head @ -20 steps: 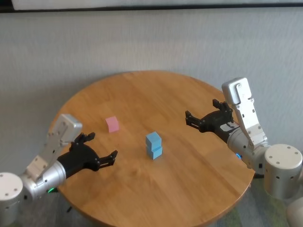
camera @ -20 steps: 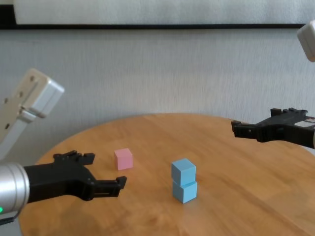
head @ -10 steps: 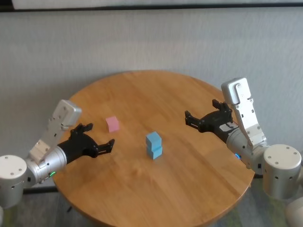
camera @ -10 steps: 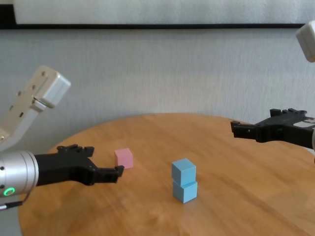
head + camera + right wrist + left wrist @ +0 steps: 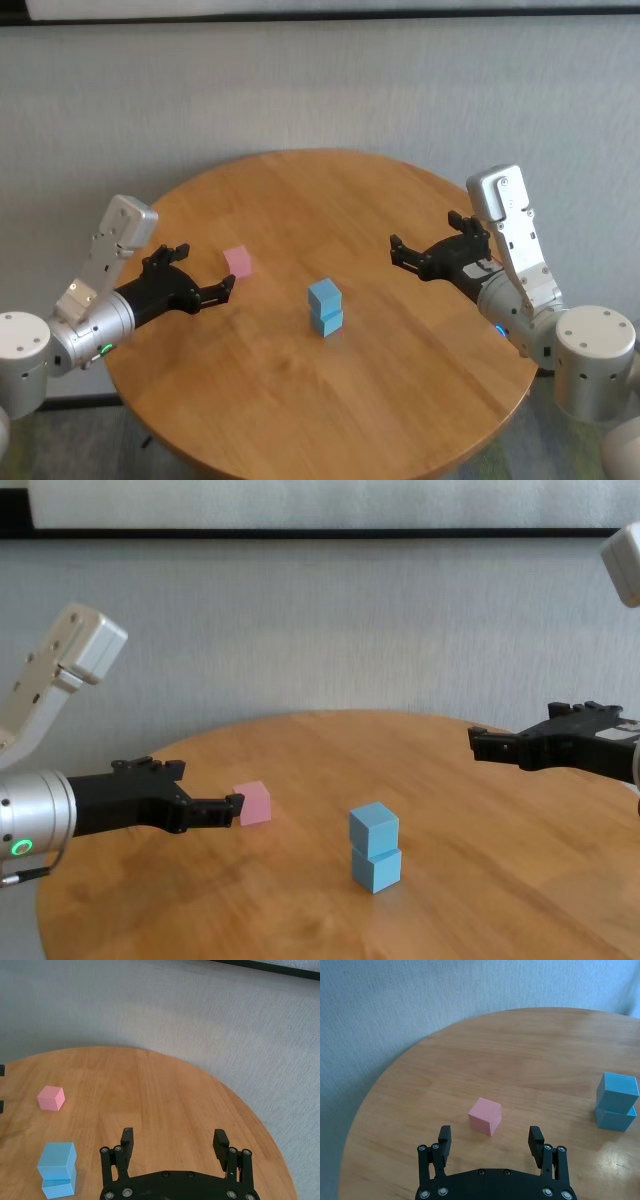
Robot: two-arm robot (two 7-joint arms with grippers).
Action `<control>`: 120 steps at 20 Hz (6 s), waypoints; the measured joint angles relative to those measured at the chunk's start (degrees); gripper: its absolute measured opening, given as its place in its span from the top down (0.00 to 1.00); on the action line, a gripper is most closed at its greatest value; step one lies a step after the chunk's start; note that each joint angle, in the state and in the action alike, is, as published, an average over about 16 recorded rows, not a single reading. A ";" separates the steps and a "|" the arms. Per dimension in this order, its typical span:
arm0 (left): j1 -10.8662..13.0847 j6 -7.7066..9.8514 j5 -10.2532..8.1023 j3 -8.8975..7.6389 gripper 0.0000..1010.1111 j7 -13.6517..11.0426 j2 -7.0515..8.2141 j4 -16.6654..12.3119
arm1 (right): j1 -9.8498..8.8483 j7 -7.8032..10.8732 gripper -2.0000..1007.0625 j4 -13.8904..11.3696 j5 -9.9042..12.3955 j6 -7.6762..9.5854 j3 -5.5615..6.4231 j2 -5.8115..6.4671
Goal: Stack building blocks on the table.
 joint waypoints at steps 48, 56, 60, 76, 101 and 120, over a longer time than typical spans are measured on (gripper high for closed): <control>-7.21 -1.69 2.36 1.07 0.01 1.70 -7.00 13.77 | -0.02 -0.08 0.00 0.01 -0.03 0.07 0.00 -0.11; -9.23 -3.60 3.04 0.88 0.01 1.52 -8.28 18.09 | -0.02 -0.08 0.00 0.01 -0.03 0.07 0.00 -0.11; -10.21 -4.48 3.44 0.76 0.01 1.48 -8.95 20.10 | -0.02 -0.08 0.00 0.01 -0.03 0.07 0.00 -0.12; -13.91 -8.04 4.90 0.02 0.01 0.47 -11.06 27.76 | -0.02 -0.08 0.00 0.01 -0.03 0.07 0.00 -0.11; -17.93 -11.02 6.80 -1.85 0.02 -0.56 -12.87 35.90 | -0.02 -0.08 0.00 0.01 -0.03 0.06 0.00 -0.11; -17.40 -9.67 7.53 -2.86 0.42 -0.34 -12.74 34.41 | -0.02 -0.07 0.00 0.01 -0.03 0.06 0.00 -0.11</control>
